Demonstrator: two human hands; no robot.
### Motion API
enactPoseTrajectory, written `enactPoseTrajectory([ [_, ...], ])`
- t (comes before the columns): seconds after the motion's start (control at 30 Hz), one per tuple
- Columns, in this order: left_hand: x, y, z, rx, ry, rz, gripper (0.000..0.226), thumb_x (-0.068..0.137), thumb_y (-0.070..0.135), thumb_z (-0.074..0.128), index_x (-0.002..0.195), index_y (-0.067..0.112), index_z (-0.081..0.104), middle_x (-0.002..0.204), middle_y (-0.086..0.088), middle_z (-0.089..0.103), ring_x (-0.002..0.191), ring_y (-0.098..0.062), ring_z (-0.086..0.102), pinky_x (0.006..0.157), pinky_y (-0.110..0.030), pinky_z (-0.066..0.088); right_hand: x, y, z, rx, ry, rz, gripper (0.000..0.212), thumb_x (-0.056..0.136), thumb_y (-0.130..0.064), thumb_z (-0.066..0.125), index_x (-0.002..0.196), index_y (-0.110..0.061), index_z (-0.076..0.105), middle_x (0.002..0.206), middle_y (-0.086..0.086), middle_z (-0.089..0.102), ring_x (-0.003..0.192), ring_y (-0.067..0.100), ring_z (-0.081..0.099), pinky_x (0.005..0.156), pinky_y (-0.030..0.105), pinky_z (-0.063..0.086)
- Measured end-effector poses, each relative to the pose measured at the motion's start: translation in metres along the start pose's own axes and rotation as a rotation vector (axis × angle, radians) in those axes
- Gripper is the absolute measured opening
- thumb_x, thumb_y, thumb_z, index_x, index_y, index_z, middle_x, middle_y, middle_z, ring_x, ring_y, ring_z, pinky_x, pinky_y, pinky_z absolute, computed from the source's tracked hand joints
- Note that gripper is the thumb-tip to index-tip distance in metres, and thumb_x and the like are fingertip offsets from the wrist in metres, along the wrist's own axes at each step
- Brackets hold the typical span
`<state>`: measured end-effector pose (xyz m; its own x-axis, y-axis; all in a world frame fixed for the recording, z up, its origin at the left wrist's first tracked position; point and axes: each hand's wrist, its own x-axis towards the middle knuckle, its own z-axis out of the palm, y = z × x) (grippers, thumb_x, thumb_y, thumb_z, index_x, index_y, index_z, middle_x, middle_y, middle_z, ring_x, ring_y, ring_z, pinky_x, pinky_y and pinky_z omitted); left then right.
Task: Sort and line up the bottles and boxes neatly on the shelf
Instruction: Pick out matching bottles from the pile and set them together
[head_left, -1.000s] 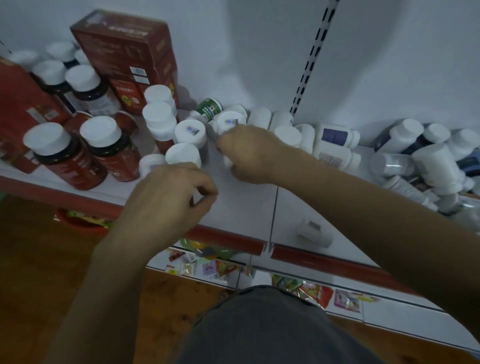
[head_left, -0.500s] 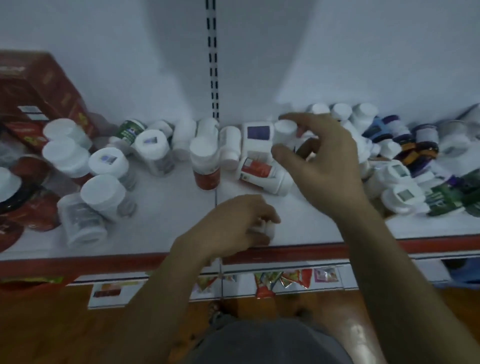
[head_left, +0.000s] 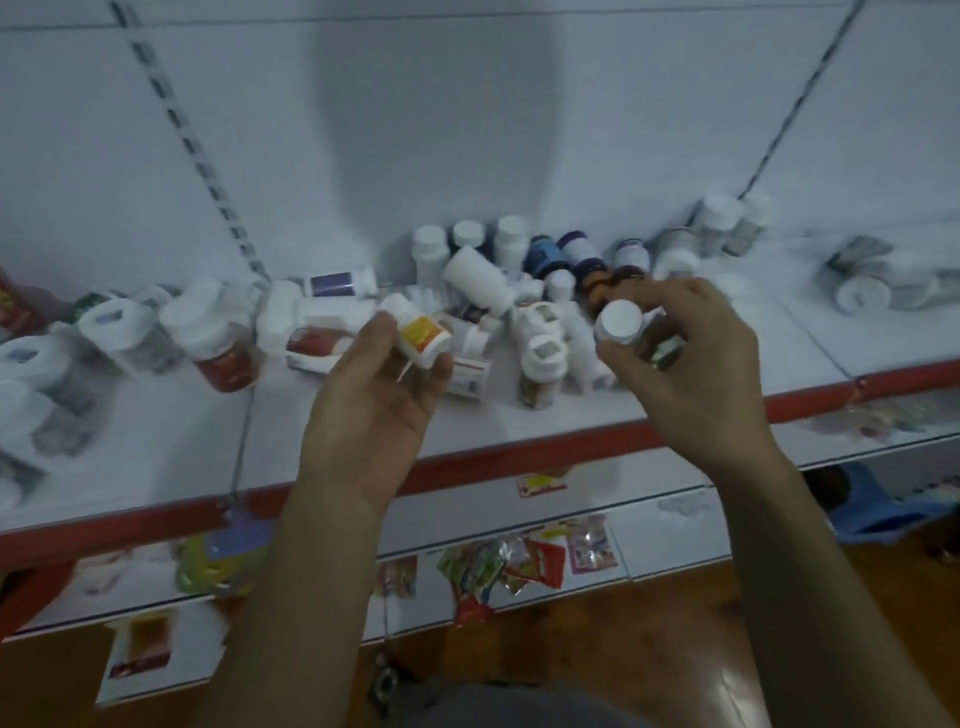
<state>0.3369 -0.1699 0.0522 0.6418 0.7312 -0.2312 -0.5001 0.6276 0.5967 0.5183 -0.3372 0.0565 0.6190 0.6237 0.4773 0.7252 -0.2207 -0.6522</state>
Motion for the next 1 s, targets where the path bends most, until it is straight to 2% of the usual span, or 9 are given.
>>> enactPoseTrajectory([
  [0.07,-0.012,-0.026,0.019,-0.026,0.009,-0.048,0.016,0.083,0.024,0.066,0.089,0.013,0.076,0.099,-0.008,0.074,0.091,-0.021,0.073,0.076,-0.034,0.062,-0.016,0.028,-0.037,-0.032,-0.009,0.04,0.033,0.085,-0.018,0.082,0.114,-0.026,0.069,0.106,-0.005,0.057,0.077,0.009,0.061,0.069,0.014,0.044],
  [0.17,-0.02,-0.072,0.056,0.064,-0.024,-0.045,0.019,0.085,0.03,0.064,0.1,0.019,0.068,0.096,0.0,0.074,0.089,-0.014,0.073,0.084,-0.034,0.058,-0.039,0.074,-0.093,-0.04,0.015,0.121,0.032,0.086,-0.017,0.08,0.114,-0.028,0.068,0.108,-0.009,0.057,0.08,0.01,0.062,0.069,0.016,0.044],
  [0.37,-0.004,-0.169,0.151,0.027,-0.206,-0.279,0.04,0.089,0.037,0.068,0.121,0.015,0.06,0.099,-0.004,0.065,0.079,-0.014,0.057,0.067,-0.023,0.041,-0.055,0.151,-0.197,-0.118,0.126,0.255,0.033,0.087,-0.021,0.08,0.116,-0.032,0.067,0.106,-0.011,0.058,0.085,0.006,0.061,0.071,0.009,0.043],
  [0.53,0.034,-0.265,0.241,0.009,-0.268,-0.518,0.026,0.093,0.037,0.063,0.099,0.011,0.062,0.088,-0.005,0.064,0.068,-0.014,0.055,0.062,-0.024,0.037,-0.048,0.215,-0.279,-0.153,0.202,0.321,0.033,0.089,-0.025,0.079,0.117,-0.035,0.065,0.11,-0.012,0.059,0.086,0.008,0.062,0.076,0.034,0.053],
  [0.6,0.053,-0.303,0.274,0.007,-0.28,-0.577,0.025,0.092,0.035,0.063,0.095,0.011,0.061,0.086,-0.005,0.063,0.063,-0.014,0.054,0.06,-0.024,0.036,-0.041,0.244,-0.31,-0.191,0.216,0.349,0.034,0.088,-0.025,0.079,0.117,-0.035,0.064,0.11,-0.013,0.059,0.087,0.007,0.062,0.077,0.031,0.052],
  [0.67,0.074,-0.345,0.308,0.002,-0.317,-0.637,0.026,0.086,0.035,0.066,0.094,0.011,0.061,0.084,-0.004,0.062,0.06,-0.014,0.054,0.058,-0.024,0.037,-0.031,0.272,-0.341,-0.235,0.235,0.36,0.034,0.088,-0.026,0.078,0.117,-0.036,0.062,0.109,-0.015,0.058,0.089,0.005,0.061,0.076,0.019,0.049],
  [0.73,0.093,-0.378,0.336,0.007,-0.35,-0.669,0.027,0.083,0.034,0.068,0.095,0.011,0.061,0.085,-0.003,0.061,0.061,-0.014,0.053,0.056,-0.024,0.037,-0.024,0.295,-0.361,-0.269,0.241,0.384,0.034,0.089,-0.028,0.076,0.119,-0.035,0.061,0.108,-0.018,0.057,0.09,0.004,0.059,0.074,0.014,0.046],
  [0.87,0.134,-0.45,0.416,0.005,-0.392,-0.767,0.025,0.093,0.035,0.064,0.092,0.01,0.058,0.085,-0.004,0.059,0.062,-0.014,0.05,0.052,-0.024,0.038,-0.011,0.35,-0.407,-0.301,0.275,0.524,0.033,0.089,-0.026,0.078,0.119,-0.031,0.063,0.108,-0.013,0.059,0.09,0.004,0.058,0.08,0.025,0.049],
  [1.0,0.171,-0.518,0.484,-0.02,-0.466,-0.822,0.026,0.093,0.034,0.064,0.098,0.01,0.056,0.087,-0.005,0.06,0.064,-0.015,0.051,0.055,-0.025,0.039,0.008,0.402,-0.44,-0.325,0.318,0.561,0.031,0.09,-0.024,0.077,0.114,-0.037,0.061,0.105,-0.014,0.057,0.089,0.004,0.057,0.079,0.023,0.046],
])
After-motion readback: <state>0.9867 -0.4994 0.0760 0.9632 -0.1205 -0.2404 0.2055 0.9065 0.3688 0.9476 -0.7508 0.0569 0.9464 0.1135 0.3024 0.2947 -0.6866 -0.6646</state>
